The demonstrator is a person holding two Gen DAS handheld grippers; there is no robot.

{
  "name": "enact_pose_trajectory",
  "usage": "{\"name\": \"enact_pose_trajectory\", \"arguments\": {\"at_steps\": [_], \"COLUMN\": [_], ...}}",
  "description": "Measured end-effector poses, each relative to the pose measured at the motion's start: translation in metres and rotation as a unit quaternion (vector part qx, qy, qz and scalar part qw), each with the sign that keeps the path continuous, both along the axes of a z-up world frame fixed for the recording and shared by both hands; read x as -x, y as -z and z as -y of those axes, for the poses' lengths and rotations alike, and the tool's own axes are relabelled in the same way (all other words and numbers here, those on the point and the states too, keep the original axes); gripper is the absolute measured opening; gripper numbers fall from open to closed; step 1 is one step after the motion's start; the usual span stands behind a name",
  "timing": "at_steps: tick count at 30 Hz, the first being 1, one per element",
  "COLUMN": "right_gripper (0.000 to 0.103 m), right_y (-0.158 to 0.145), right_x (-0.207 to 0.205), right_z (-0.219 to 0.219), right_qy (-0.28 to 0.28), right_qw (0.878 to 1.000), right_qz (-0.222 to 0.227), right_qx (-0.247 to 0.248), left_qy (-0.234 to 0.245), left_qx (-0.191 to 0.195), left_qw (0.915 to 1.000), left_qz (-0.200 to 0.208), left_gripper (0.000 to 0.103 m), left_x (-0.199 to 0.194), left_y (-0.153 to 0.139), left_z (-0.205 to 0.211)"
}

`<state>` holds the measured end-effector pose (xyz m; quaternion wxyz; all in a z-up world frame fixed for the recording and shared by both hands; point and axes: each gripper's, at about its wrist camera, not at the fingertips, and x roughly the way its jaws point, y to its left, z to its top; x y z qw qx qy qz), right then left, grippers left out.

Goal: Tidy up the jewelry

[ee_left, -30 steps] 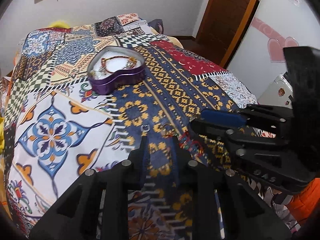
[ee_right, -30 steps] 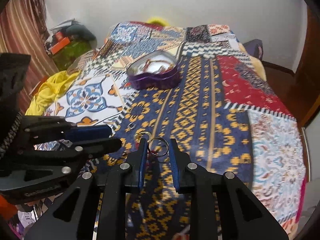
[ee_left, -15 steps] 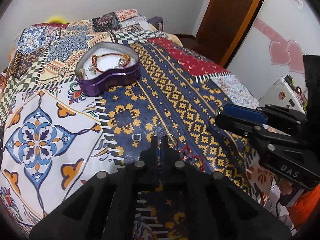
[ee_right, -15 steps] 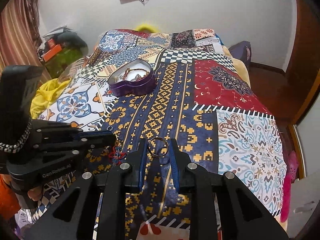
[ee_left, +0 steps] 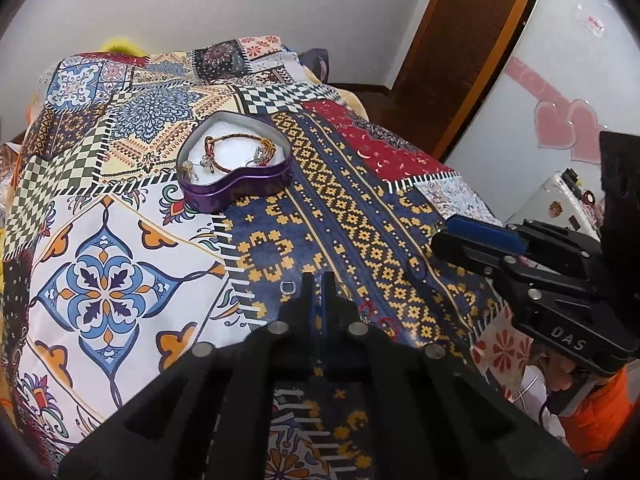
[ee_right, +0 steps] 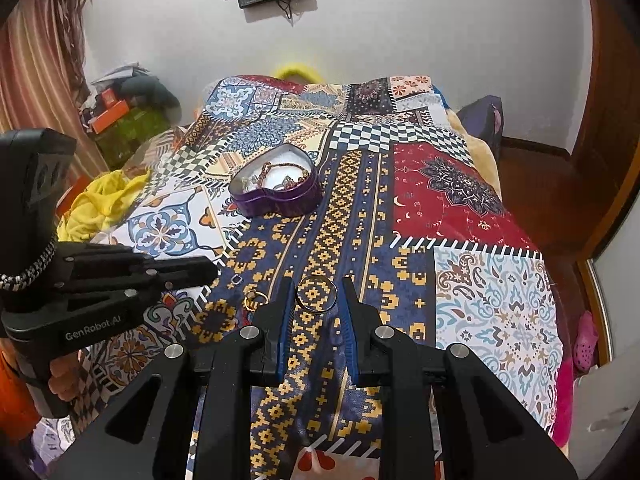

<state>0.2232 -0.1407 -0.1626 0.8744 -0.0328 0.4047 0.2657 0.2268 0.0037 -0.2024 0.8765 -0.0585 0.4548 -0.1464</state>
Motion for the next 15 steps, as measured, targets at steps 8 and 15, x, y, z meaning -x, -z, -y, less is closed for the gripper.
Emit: {"name": "enact_pose_trajectory", "arguments": {"at_steps": [8, 15], "right_gripper": [0.02, 0.02], "right_y": [0.001, 0.002], "right_x": [0.0, -0.002], "right_z": [0.002, 0.009], "right_qy": [0.001, 0.005], "right_qw": [1.0, 1.0], "right_qz": [-0.002, -0.003], "right_qx": [0.003, 0.003], "left_qy": [0.017, -0.004], "left_qx": [-0.025, -0.013], "left_qw": [0.9992, 0.999], "left_qz": [-0.025, -0.041], "left_gripper": [0.012, 0.005], "left_x": [-0.013, -0.021], "left_y": [0.019, 0.033], "left_z": [0.022, 0.017]}}
